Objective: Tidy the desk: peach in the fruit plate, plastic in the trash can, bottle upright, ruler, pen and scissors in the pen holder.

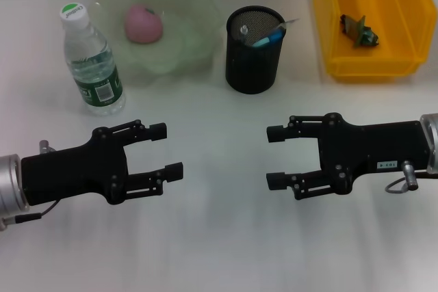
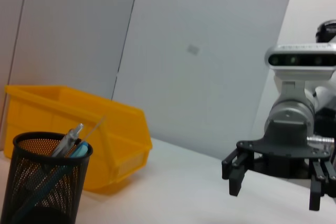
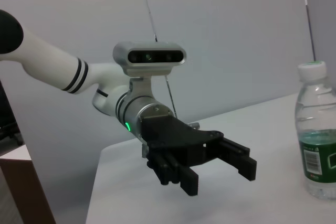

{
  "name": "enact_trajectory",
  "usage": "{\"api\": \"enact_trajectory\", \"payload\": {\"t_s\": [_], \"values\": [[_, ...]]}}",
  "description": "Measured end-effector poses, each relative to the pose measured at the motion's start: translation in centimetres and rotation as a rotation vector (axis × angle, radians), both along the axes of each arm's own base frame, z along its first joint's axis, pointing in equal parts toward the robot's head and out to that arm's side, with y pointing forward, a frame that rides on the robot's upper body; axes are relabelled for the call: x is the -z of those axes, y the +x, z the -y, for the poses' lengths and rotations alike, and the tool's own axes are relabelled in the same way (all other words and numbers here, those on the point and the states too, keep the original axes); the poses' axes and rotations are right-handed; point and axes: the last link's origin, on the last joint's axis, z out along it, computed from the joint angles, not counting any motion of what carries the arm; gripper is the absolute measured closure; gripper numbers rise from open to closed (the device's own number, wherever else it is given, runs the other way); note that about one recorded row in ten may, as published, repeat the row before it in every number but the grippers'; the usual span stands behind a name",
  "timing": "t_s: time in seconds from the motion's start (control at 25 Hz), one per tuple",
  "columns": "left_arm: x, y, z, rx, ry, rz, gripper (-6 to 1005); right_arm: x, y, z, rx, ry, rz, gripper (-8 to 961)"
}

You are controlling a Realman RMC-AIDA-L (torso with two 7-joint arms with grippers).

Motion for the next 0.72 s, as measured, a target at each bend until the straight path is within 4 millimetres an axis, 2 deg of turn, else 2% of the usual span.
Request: {"api": "enact_trajectory", "payload": {"t_s": [0.72], "values": [[0.21, 0.3, -0.64, 0.055, -0.019, -0.07, 202, 0.29, 0.15, -0.4, 0.007, 0.028, 0.018, 144]]}}
